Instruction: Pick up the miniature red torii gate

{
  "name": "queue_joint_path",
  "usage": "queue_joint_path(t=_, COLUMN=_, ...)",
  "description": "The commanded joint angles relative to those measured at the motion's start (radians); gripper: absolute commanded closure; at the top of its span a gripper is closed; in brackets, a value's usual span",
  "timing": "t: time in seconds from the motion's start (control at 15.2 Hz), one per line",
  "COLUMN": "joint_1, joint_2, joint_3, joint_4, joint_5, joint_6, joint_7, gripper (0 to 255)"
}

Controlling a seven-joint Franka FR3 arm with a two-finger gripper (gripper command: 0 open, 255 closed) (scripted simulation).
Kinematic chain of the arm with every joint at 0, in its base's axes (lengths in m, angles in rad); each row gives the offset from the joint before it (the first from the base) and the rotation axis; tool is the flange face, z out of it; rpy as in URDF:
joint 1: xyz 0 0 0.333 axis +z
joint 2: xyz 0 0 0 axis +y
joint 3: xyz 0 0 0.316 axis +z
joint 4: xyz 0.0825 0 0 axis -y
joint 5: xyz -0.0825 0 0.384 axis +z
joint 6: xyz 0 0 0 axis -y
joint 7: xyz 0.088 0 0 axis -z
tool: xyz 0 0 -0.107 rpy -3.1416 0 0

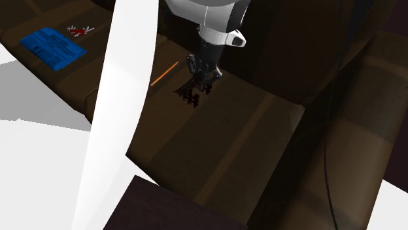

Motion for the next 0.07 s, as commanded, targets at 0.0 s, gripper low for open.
queue_joint_path(t=0.0, joint_1=0.0, joint_2=-0.007, joint_3=0.0, joint_4=-0.003, joint_5=0.0, joint_6=-0.005, joint_7=0.001, gripper=255)
